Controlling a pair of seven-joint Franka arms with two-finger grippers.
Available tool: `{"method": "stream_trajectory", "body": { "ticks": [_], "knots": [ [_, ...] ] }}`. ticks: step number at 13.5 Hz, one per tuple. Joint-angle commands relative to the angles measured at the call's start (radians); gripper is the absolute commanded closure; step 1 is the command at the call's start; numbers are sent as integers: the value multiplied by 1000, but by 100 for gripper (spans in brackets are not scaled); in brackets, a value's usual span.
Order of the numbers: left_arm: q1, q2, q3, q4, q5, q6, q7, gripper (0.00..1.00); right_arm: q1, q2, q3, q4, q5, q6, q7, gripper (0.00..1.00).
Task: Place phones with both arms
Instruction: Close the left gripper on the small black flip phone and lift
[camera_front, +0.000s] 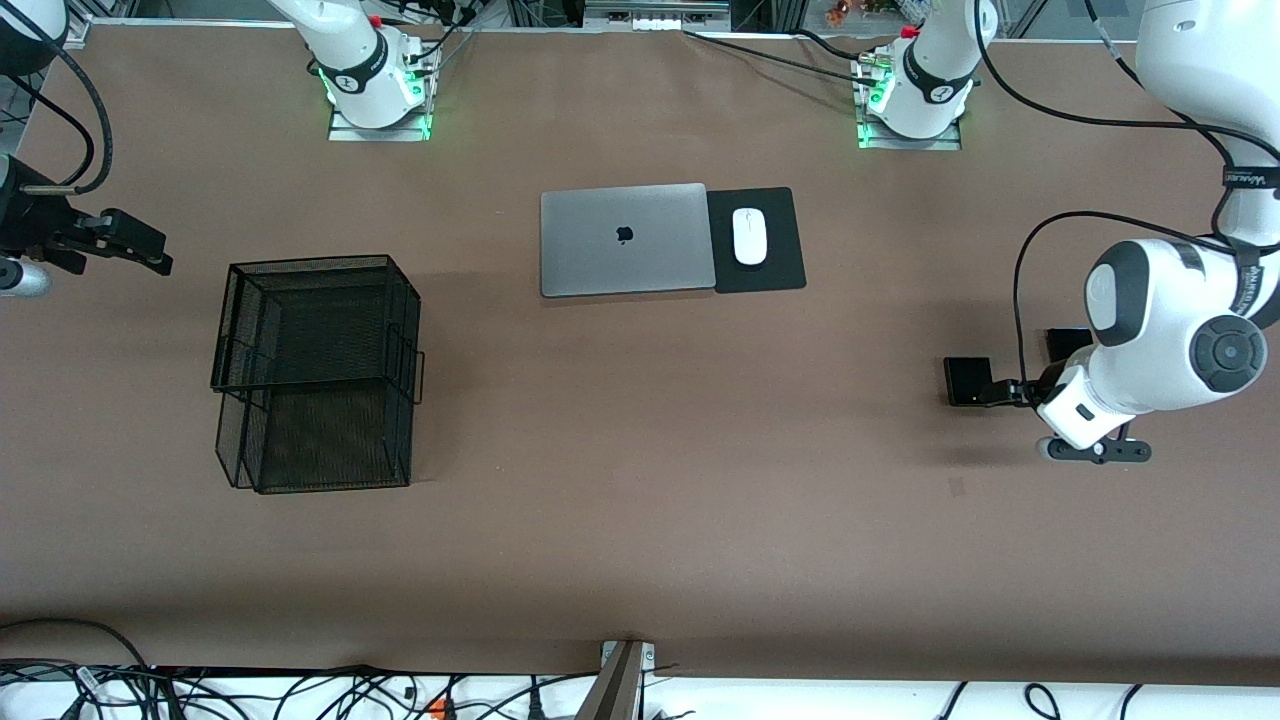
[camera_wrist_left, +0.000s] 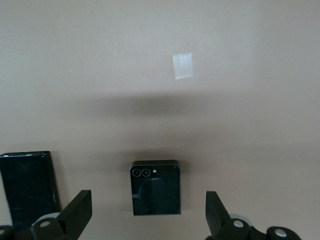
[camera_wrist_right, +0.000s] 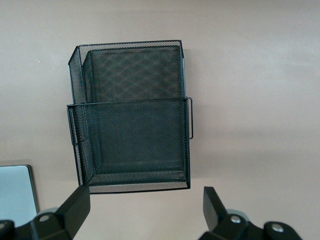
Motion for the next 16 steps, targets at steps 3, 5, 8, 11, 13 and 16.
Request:
{"method": "stream_trajectory", "body": {
  "ticks": [3, 5, 8, 11, 13, 16],
  "knots": [
    [9, -29, -3, -205, 3, 223, 39, 0, -12, -8, 6, 7, 17, -6, -4, 0],
    [12, -28, -3, -243, 3, 242, 40, 0, -12, -6, 7, 7, 17, -6, -4, 0],
    [12, -13, -4, -276, 0, 257, 39, 0, -12, -5, 7, 7, 17, -6, -4, 0],
    [12, 11, -4, -279, 0, 296, 33, 0, -12, -5, 6, 7, 19, -7, -4, 0],
    [12, 33, -4, -279, 0, 319, 28, 0, -12, -2, 6, 7, 17, -4, -7, 0],
    [20, 51, -4, -279, -11, 333, 28, 0, -12, -2, 7, 5, 16, -6, -17, 0]
  ]
}}
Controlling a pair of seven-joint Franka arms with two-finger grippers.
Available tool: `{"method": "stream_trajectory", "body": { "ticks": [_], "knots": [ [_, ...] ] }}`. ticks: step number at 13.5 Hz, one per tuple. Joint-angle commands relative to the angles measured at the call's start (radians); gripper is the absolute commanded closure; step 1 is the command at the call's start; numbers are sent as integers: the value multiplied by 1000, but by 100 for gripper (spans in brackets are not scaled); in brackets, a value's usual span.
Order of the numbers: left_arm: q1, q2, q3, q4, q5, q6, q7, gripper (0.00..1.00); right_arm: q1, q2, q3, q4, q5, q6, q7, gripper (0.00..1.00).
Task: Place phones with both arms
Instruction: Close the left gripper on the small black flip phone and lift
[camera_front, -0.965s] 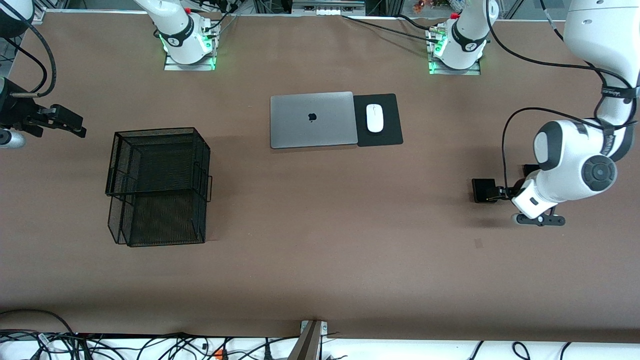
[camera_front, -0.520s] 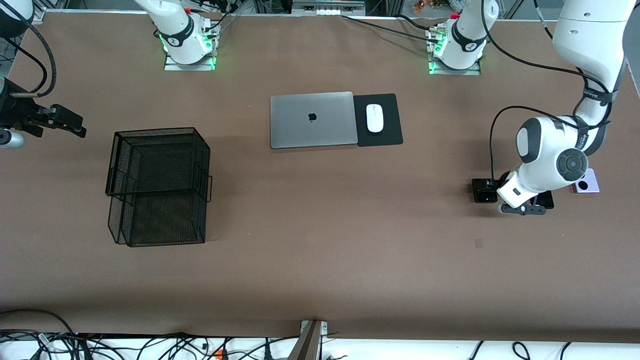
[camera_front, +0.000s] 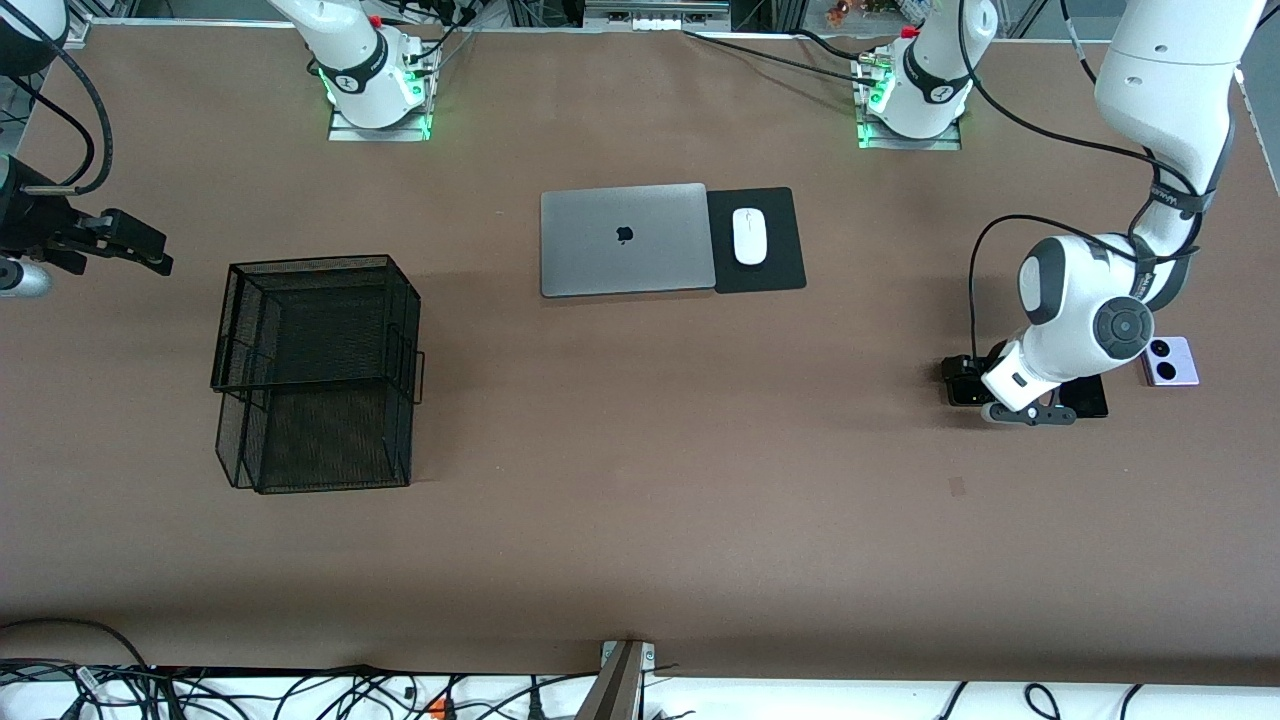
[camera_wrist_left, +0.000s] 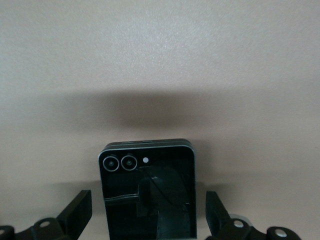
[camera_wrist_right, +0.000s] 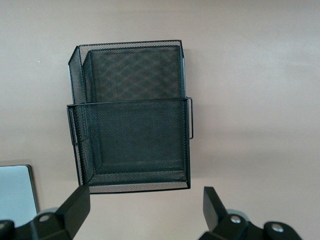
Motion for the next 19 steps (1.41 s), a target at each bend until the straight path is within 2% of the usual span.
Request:
{"method": "stream_trajectory", "body": {
  "ticks": [1, 2, 3, 4, 5, 8, 10, 12, 14, 15, 19],
  "knots": [
    [10, 20, -5, 2, -15, 18, 5, 0, -12, -3, 7, 5, 14, -6, -17, 0],
    [10, 23, -7, 4, -15, 18, -3, 0, -12, -3, 7, 5, 9, -4, -17, 0],
    [10, 23, -5, 5, -15, 17, -3, 14, -12, -1, 7, 5, 9, -4, -17, 0],
    [10, 22, -7, 4, -15, 12, -3, 40, -10, -3, 9, 5, 8, -4, -10, 0],
    [10, 22, -8, 4, -15, 8, -6, 54, -10, -3, 10, 5, 6, -6, -7, 0],
    [10, 19, -10, 11, -17, 5, -6, 60, -10, 5, 10, 7, 6, -3, -17, 0],
    [3, -6, -21, 54, -15, -58, -12, 62, -10, 5, 10, 7, 6, -1, -17, 0],
    [-1, -18, -91, 169, -17, -238, -64, 67, -10, 5, 10, 8, 4, 5, -19, 0],
    [-30, -9, -180, 322, -15, -397, -188, 66, -10, 4, 10, 7, 4, 7, -19, 0],
    [-69, 14, -191, 391, -15, -441, -222, 66, -10, 4, 10, 7, 4, 7, -19, 0],
    [-245, 103, -192, 523, -40, -434, -294, 66, -10, 4, 7, 8, 4, 7, -20, 0]
  ]
}}
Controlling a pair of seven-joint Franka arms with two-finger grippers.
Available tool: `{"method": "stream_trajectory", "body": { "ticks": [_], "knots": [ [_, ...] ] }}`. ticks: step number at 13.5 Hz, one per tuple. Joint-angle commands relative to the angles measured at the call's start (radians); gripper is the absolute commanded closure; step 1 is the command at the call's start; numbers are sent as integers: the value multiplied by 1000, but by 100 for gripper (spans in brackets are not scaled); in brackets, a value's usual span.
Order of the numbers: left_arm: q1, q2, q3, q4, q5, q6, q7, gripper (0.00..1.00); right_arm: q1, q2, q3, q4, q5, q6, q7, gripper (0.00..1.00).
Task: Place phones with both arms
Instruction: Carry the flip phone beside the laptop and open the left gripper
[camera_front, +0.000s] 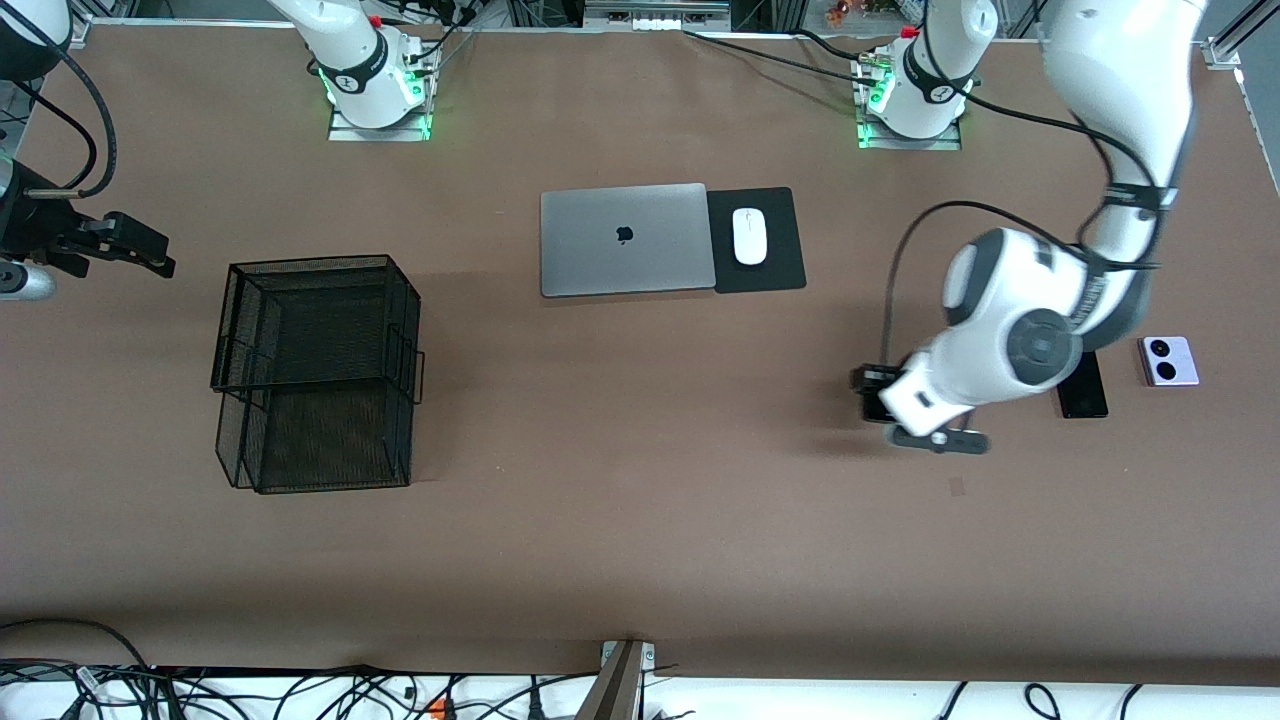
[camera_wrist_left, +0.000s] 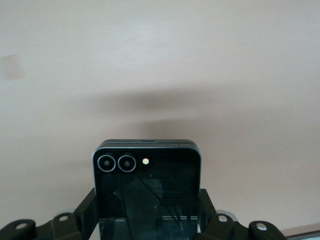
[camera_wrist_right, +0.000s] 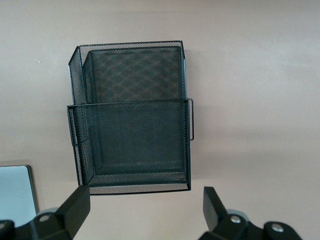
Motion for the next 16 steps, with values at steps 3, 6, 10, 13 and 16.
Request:
{"method": "stream_trajectory", "body": {
  "ticks": [3, 6, 10, 13, 16],
  "knots": [
    [-195, 198, 13, 236, -56, -14, -136, 66, -10, 0, 5, 8, 5, 0, -17, 0],
    [-309, 266, 18, 271, -54, 99, -337, 66, -12, 2, 5, 7, 6, 0, -17, 0],
    [-392, 343, 21, 270, -45, 246, -484, 66, -12, 3, 5, 7, 6, -1, -40, 0],
    [-403, 375, 22, 268, -44, 283, -497, 38, -10, 9, 5, 7, 6, -3, -42, 0],
    [-414, 377, 22, 267, -44, 285, -497, 8, -10, 11, 5, 7, 8, -3, -42, 0]
  ]
}}
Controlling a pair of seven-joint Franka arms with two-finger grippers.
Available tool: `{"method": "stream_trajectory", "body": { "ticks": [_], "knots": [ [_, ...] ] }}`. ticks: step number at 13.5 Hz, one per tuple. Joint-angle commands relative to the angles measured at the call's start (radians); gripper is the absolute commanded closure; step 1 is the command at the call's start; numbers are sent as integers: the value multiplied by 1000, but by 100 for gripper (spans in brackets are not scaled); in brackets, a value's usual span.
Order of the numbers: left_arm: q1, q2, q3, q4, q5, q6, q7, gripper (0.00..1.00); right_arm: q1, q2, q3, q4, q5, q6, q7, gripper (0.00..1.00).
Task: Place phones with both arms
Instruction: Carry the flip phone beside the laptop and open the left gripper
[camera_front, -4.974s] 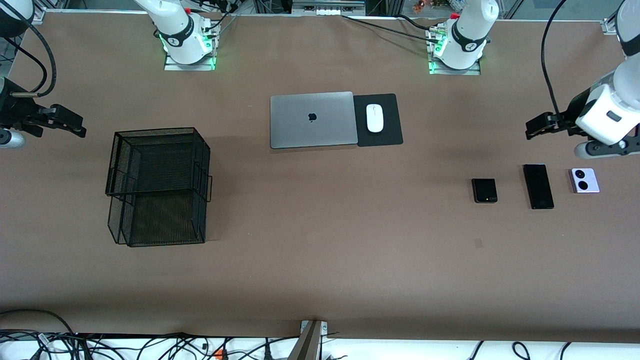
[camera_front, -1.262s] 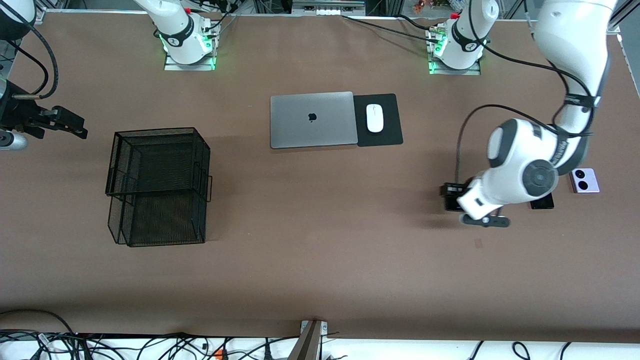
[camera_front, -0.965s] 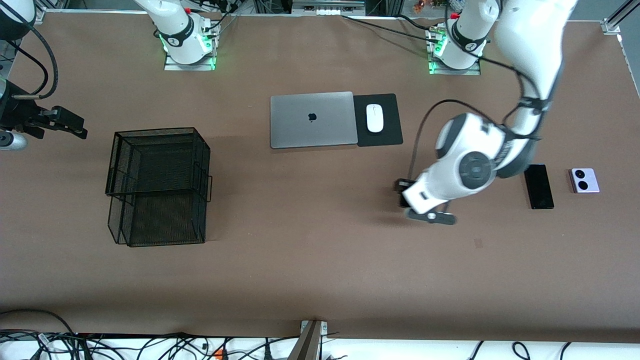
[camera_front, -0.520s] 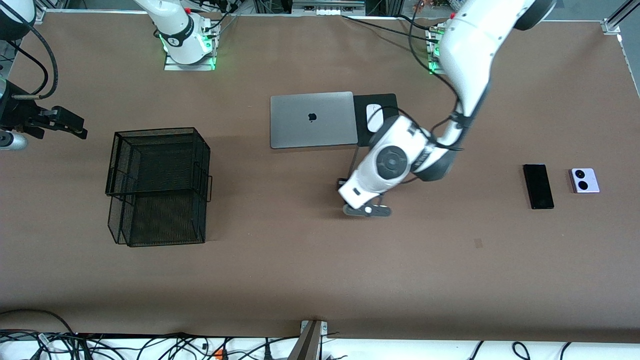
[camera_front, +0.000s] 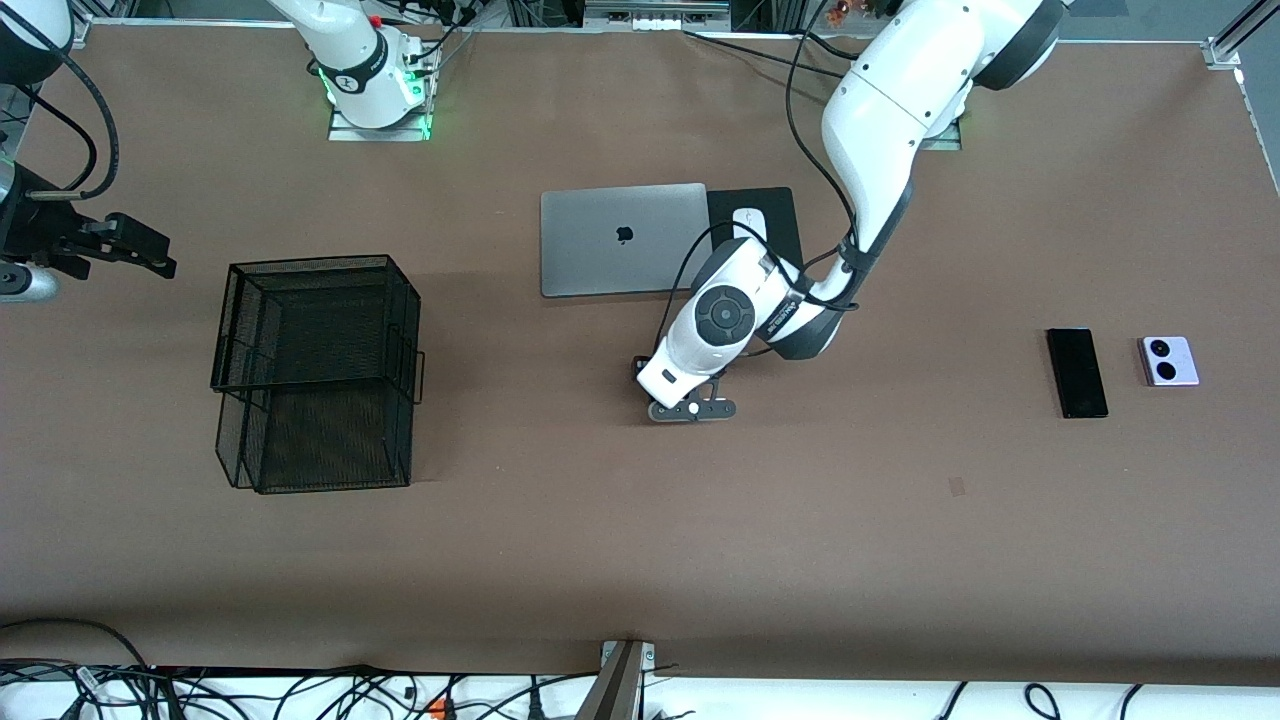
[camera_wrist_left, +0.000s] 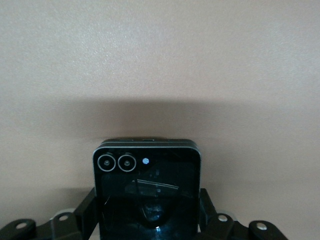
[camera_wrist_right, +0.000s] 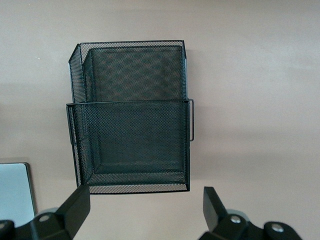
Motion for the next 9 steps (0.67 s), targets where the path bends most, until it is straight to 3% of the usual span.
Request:
{"method": "stream_trajectory", "body": {
  "ticks": [1, 6, 9],
  "knots": [
    [-19, 5, 13, 36, -4, -9, -8, 0, -10, 3, 6, 7, 8, -4, -23, 0],
    [33, -65, 15, 23, -2, -44, -4, 0, -10, 5, 6, 7, 11, 0, -23, 0],
    [113, -191, 16, 33, -1, -279, 1, 0, 2, 17, 15, 7, 12, 15, -20, 0]
  ]
}}
